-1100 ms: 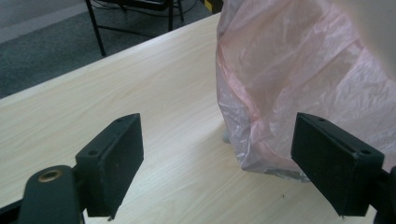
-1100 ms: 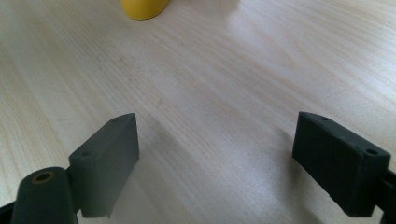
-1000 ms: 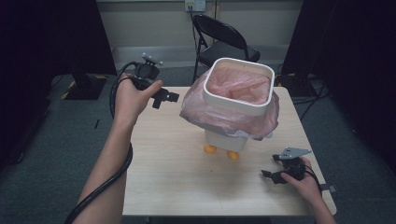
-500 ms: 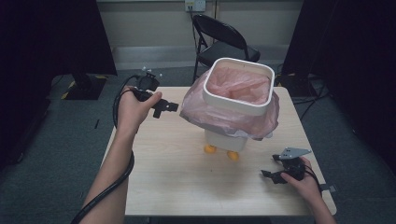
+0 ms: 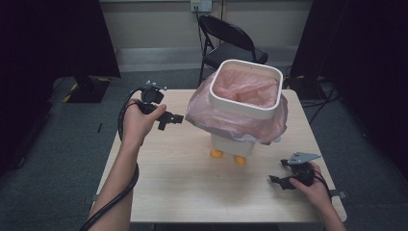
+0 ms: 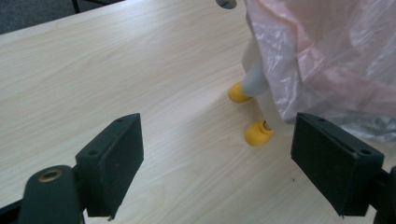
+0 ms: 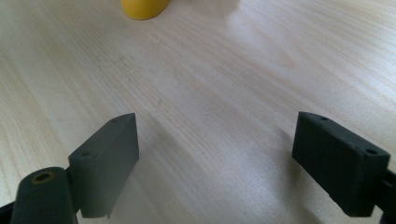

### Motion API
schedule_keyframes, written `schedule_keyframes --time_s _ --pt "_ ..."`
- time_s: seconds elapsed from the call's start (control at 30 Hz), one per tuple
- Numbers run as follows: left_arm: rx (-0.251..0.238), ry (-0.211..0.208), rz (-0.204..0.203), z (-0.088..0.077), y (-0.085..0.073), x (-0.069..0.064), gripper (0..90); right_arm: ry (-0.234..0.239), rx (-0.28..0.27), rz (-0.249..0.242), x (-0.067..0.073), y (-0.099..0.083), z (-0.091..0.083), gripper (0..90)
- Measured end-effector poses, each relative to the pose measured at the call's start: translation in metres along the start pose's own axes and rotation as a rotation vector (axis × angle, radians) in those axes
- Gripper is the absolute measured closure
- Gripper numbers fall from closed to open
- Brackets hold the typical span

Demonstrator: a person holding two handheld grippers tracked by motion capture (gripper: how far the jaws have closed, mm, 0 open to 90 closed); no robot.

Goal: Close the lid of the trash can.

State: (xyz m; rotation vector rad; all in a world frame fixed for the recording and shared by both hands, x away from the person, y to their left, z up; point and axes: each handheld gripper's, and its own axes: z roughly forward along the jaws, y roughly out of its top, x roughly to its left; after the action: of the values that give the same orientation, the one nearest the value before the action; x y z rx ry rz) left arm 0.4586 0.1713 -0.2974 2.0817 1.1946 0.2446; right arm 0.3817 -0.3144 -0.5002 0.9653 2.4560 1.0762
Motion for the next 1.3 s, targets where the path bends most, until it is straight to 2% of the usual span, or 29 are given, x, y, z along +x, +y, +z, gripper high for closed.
schedule_keyframes --time_s 0.2,0.27,0.4,0.53,0.6,0.63,1.13,1.3 --pt "0.014 -0.009 -0.002 0.007 -0.011 0.004 16.8 0.001 0.001 -0.001 0.0 0.0 0.0 14.0" --pt "0.004 -0.002 -0.016 0.009 -0.014 0.005 16.8 0.001 0.0 -0.002 0.0 0.0 0.0 14.0" --pt "0.01 -0.001 -0.012 0.013 -0.021 0.005 16.8 0.001 0.001 -0.001 0.0 0.0 0.0 14.0" --pt "0.017 -0.011 -0.004 0.018 -0.027 0.005 16.8 0.001 0.001 -0.001 0.0 0.0 0.0 14.0" --pt "0.017 -0.013 -0.012 0.023 -0.031 0.006 16.8 0.001 0.001 -0.001 0.0 0.0 0.0 14.0" --pt "0.024 -0.025 -0.007 0.024 -0.032 0.007 16.8 0.001 0.001 -0.001 0.0 0.0 0.0 14.0" --pt "0.045 -0.063 -0.078 0.06 -0.063 0.015 16.8 0.001 0.0 -0.002 0.0 0.0 0.0 14.0" --pt "0.059 -0.071 -0.075 0.071 -0.072 0.015 16.8 0.001 0.001 -0.001 0.0 0.0 0.0 14.0"
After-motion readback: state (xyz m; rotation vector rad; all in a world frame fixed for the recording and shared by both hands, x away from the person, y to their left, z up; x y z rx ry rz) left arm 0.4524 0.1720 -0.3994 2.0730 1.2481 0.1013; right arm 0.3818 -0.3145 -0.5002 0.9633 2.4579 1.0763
